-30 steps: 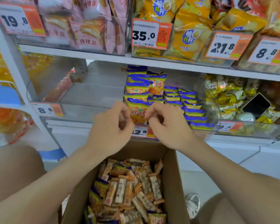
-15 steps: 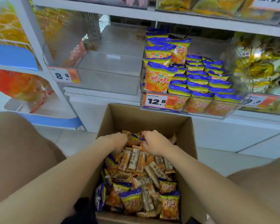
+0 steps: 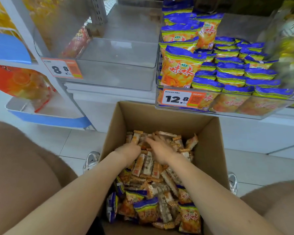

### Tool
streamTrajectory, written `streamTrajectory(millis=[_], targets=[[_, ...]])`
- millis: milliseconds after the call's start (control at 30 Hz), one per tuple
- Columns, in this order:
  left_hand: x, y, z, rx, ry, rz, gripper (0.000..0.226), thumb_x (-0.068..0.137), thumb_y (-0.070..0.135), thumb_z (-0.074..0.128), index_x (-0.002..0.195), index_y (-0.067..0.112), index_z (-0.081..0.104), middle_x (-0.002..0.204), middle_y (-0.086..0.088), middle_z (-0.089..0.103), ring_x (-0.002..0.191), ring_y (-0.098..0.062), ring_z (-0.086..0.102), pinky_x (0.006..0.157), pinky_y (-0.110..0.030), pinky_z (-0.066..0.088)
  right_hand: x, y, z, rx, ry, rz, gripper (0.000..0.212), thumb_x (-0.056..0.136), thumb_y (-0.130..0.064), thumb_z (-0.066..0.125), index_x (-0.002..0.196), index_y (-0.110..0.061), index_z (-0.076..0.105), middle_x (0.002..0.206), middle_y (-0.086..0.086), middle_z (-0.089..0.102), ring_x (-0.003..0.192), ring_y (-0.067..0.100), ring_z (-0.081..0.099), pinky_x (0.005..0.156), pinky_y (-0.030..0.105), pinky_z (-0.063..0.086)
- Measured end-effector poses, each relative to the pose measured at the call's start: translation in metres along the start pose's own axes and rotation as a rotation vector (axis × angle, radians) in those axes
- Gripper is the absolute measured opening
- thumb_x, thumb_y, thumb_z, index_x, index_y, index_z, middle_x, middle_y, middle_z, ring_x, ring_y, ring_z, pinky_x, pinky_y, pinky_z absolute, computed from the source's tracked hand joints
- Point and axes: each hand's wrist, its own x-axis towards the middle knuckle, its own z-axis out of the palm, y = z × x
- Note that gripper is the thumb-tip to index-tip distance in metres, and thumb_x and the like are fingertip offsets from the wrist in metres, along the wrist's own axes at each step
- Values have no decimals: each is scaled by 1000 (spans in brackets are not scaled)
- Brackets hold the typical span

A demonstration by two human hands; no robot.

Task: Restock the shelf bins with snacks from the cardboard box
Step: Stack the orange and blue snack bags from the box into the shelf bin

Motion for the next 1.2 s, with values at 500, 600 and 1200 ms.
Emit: streamTrajectory(millis=[500, 600, 1200], targets=[[-29, -1, -56, -894, 404, 2, 12, 105, 28, 59, 115, 22, 54, 100, -6, 63, 81, -17, 58, 68, -32, 49, -73, 21, -72, 516, 448, 86, 48, 91, -27, 76, 121, -30, 39, 86, -4, 58, 69, 9, 60, 50, 17, 39], [-53, -2, -71, -907, 324, 14, 19, 106, 32, 57, 124, 24, 55, 113, -3, 60, 97, -20, 62, 81, -40, 60, -94, 18, -88, 452, 356, 70, 57, 84, -35, 80, 131, -22, 51, 105, -5, 67, 91, 10, 67, 69, 13, 47], [-173, 34, -160, -1470, 731, 153, 26, 94, 41, 75, 103, 17, 74, 95, -4, 79, 84, -18, 78, 76, -44, 63, -211, -37, -200, 1091, 769, -153, 29, 93, -16, 80, 101, -39, 63, 88, -22, 78, 91, -2, 74, 74, 14, 55]])
